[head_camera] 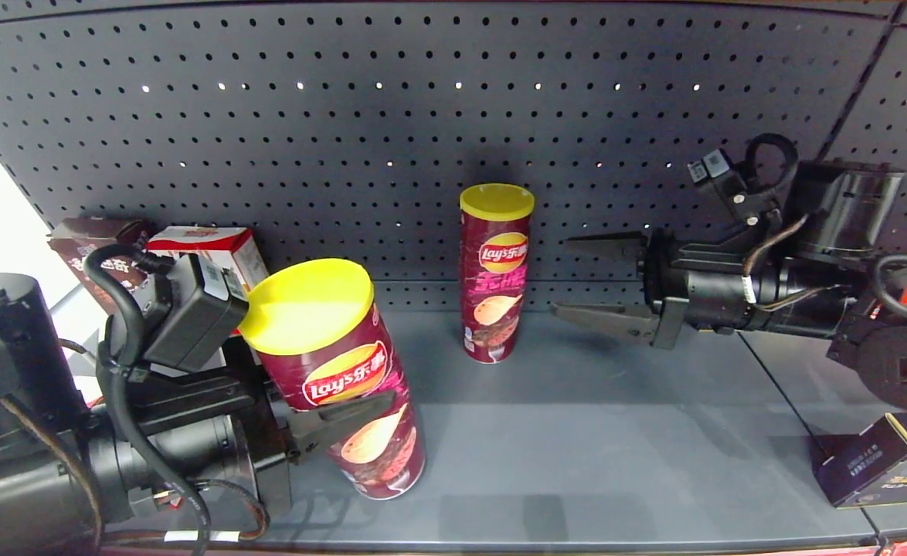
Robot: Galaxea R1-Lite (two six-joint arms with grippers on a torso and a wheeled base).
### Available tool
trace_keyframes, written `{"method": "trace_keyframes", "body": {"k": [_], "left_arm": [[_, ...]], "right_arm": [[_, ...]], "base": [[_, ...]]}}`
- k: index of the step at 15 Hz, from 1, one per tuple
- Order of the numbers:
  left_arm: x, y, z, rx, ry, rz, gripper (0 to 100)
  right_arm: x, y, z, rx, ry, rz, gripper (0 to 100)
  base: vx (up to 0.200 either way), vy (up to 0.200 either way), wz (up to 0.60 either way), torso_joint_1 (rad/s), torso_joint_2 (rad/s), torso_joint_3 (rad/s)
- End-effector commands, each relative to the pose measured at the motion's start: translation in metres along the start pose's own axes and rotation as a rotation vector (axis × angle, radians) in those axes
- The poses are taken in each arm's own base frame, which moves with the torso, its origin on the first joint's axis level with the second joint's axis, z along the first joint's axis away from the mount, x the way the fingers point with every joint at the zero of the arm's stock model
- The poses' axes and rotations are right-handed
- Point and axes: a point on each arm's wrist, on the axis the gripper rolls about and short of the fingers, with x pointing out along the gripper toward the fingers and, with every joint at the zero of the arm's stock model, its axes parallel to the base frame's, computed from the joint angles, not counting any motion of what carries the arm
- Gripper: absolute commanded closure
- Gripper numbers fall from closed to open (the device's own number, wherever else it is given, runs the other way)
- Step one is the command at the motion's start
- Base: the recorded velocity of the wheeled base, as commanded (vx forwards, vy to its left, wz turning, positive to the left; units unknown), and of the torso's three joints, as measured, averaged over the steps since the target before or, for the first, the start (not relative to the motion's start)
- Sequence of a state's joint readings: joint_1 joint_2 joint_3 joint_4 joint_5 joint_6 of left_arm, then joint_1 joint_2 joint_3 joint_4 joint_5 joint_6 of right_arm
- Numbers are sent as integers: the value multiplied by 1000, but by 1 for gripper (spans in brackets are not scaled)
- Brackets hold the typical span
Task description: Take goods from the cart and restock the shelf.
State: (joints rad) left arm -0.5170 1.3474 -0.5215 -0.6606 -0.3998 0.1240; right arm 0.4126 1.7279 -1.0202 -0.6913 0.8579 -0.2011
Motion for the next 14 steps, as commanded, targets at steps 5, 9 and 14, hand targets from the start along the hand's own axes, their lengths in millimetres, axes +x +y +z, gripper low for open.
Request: {"method": "trace_keyframes", "body": {"k": [5, 9, 14], "left_arm": [[-2, -1, 2, -21, -13, -15, 100], [-2, -1, 2, -22, -11, -16, 100], [-2, -1, 2, -22, -11, -13, 100]], "right_arm": [[28, -31, -24, 11, 15, 23, 0], [35, -35, -37, 33, 33, 25, 0], [38, -43, -50, 53, 52, 17, 0]], "base": [[0, 0, 0, 0, 0, 0], [0, 0, 0, 0, 0, 0], [0, 0, 0, 0, 0, 0]]}}
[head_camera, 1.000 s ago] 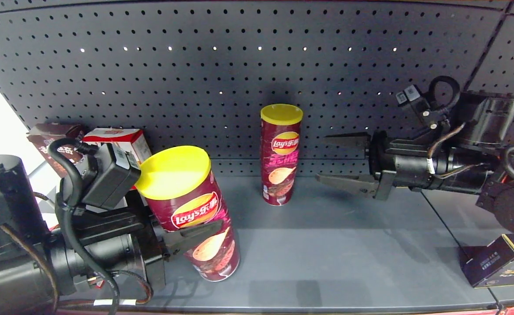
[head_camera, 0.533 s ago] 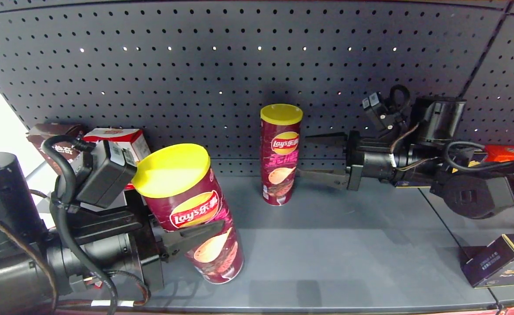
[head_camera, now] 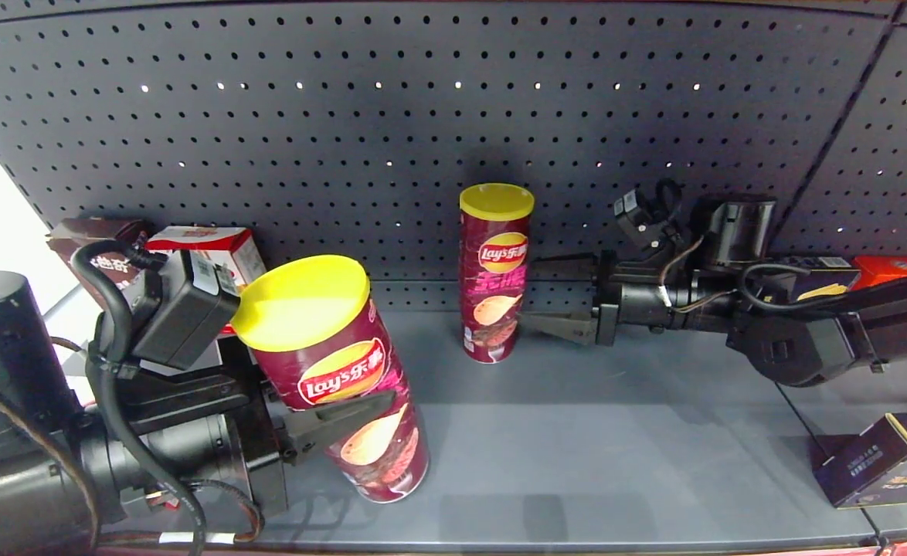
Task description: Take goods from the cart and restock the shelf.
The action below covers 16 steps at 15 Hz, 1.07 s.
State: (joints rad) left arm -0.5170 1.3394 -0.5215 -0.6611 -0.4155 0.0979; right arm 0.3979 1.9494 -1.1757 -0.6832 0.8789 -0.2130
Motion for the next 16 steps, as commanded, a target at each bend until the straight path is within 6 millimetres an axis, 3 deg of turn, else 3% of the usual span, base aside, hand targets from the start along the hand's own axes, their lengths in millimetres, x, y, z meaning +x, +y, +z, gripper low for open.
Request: {"method": "trace_keyframes", "body": {"k": [1, 7, 16], "left_arm": [[0, 0, 0, 1, -2, 0, 100], [-2, 4, 0, -3, 0, 21, 100], [-2, 5, -1, -4, 3, 25, 100]], "right_arm": [[3, -3, -6, 8, 7, 1, 0], [26, -16, -26, 22, 17, 19, 0], [52, -19, -40, 26, 18, 55, 0]], "base": [[0, 0, 0, 0, 0, 0], [0, 0, 0, 0, 0, 0], [0, 0, 0, 0, 0, 0]]}}
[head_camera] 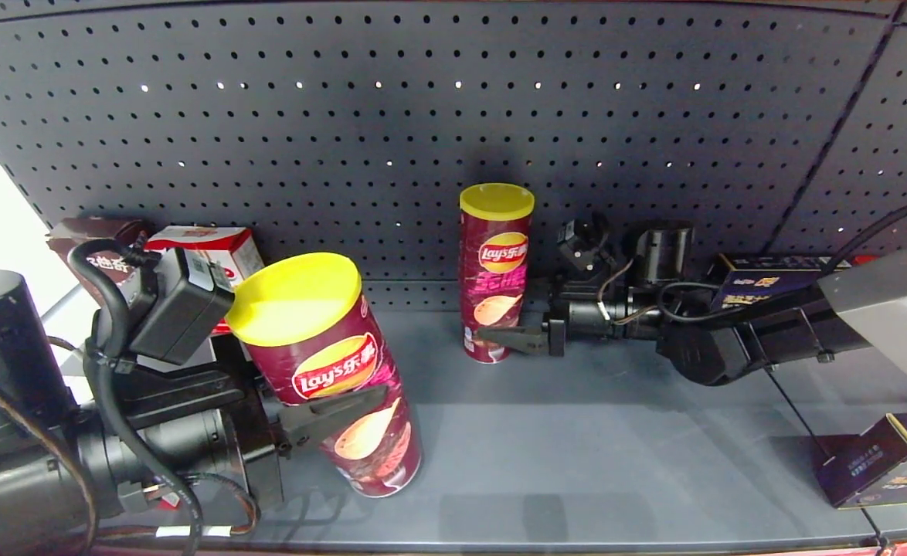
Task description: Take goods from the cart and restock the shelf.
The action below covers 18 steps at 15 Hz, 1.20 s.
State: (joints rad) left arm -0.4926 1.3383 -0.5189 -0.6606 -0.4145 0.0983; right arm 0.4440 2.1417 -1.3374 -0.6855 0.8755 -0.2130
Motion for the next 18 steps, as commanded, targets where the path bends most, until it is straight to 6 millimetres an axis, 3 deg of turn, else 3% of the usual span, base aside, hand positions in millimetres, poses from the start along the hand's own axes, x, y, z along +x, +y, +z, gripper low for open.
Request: {"method": "trace_keyframes", "body": {"k": [1, 11, 12, 18], "left_arm": [[0, 0, 0, 0, 1, 0, 100], [-4, -2, -8, -10, 22, 0, 100], [-5, -3, -8, -9, 20, 0, 100], [-6, -3, -8, -9, 18, 0, 100]], "right_arm": [[7, -1, -7, 8, 6, 10, 0], [18, -8, -20, 12, 11, 13, 0], [19, -8, -21, 13, 12, 13, 100], [21, -3, -18, 14, 11, 25, 100]], "base": [[0, 0, 0, 0, 0, 0], [0, 0, 0, 0, 0, 0], [0, 0, 0, 0, 0, 0], [0, 0, 0, 0, 0, 0]]}}
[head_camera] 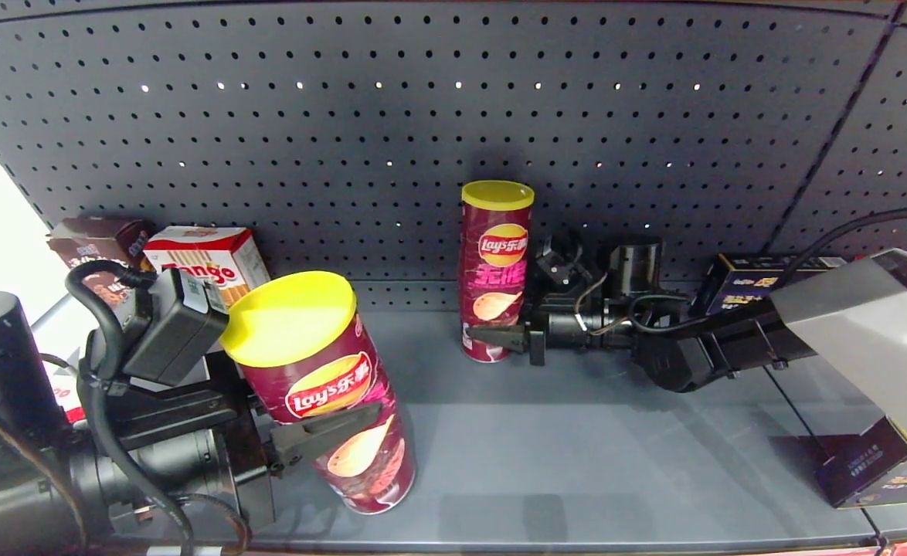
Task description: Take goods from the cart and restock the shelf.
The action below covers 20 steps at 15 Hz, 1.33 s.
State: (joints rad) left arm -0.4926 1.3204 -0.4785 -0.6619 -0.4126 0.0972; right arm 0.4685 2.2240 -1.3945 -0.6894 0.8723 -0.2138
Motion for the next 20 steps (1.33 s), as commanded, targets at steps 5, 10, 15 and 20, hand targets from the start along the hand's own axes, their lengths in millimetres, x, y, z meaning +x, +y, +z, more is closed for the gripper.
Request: {"method": "trace_keyframes", "body": {"k": [5, 10, 15, 20], "left_arm": [[-4, 4, 2, 1, -10, 27, 100], [-8, 3, 5, 8, -29, 32, 100], [-8, 3, 6, 4, -32, 30, 100], [-8, 3, 6, 1, -30, 33, 100]], "right_arm": [[-27, 25, 46, -53, -43, -9, 100], [-50, 98, 62, -63, -42, -2, 100], [-58, 135, 28, -64, -36, -17, 100], [-60, 156, -5, -40, -2, 1, 100]], "base": [[0, 0, 0, 0, 0, 0], [0, 0, 0, 0, 0, 0], [0, 0, 0, 0, 0, 0], [0, 0, 0, 0, 0, 0]]}}
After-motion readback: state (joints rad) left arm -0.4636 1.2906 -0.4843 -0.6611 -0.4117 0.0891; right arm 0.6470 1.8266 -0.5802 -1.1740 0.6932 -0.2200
